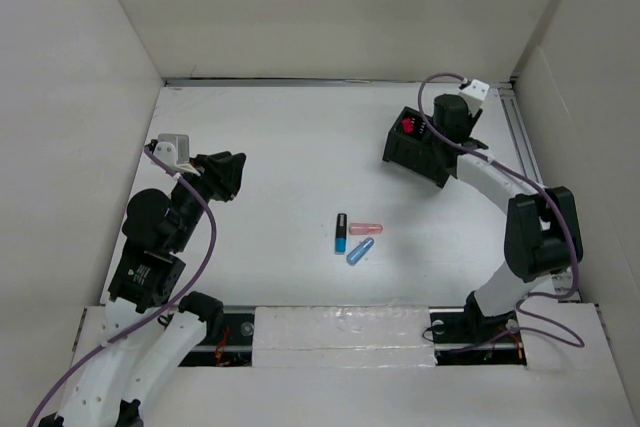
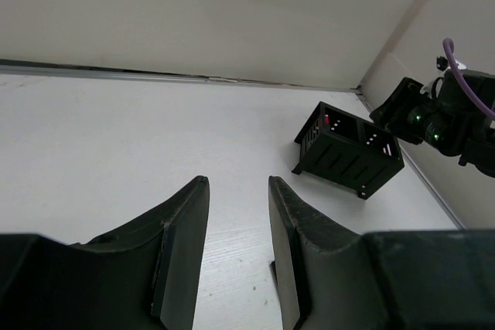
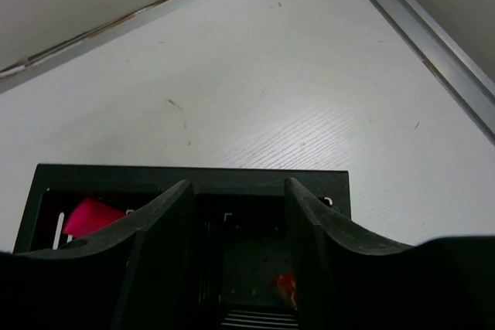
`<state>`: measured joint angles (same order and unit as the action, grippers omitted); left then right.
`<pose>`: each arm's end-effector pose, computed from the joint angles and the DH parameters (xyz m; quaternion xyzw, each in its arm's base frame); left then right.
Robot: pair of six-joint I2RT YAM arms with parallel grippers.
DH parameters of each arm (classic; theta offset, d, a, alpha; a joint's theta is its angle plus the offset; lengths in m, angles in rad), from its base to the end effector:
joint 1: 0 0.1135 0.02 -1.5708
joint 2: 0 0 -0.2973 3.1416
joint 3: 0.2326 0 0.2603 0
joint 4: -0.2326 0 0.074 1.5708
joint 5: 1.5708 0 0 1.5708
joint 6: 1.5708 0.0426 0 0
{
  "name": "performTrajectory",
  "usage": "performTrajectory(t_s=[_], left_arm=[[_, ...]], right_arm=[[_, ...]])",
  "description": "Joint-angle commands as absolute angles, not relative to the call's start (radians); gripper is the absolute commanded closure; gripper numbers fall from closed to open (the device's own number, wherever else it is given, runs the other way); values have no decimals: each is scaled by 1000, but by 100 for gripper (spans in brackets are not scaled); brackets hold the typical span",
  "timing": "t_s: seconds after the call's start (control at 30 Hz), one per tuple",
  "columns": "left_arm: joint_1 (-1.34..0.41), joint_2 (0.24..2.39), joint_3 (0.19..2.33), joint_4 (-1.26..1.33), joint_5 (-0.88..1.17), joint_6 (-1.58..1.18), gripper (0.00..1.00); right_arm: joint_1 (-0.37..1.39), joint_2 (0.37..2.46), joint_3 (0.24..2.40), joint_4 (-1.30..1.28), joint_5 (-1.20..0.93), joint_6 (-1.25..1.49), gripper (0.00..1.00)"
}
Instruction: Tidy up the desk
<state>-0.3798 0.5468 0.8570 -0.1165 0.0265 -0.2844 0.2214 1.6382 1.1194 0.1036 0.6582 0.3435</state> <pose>0.0956 -0.0394 0.4250 0.0405 0.6341 -0.2597 0.7272 0.3845 0.0598 0.2932 0.2246 0.7805 -0.1159 0.5718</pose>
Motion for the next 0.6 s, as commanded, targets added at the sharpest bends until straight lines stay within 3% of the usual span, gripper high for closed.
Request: performTrajectory(t_s=[0.0,0.07,0.13,0.2,0.47,0.5,0.57], left_arm=[[-382,548,856,-74,40,-272,67],[-382,548,856,-74,41,-273,67],[-382,545,857,-74,48,-273,67],[-382,542,856,-77,38,-273,67],[-382,534,861,-78,43,-276,67],[-382,534,859,-74,46,-276,67],[-382,534,859,-75,40,-278,67]], right_arm=[[273,1534,1119,98,667,370,51],[307,1485,1083,104,635,383,64],[381,1416,1042,109,577,403,90],[443,1382,970,115,542,436,100],[777,1237,782,-87,400,503,100],[816,1227,773,-122,400,515,97],[836,1198,735,-214,347,541,79]])
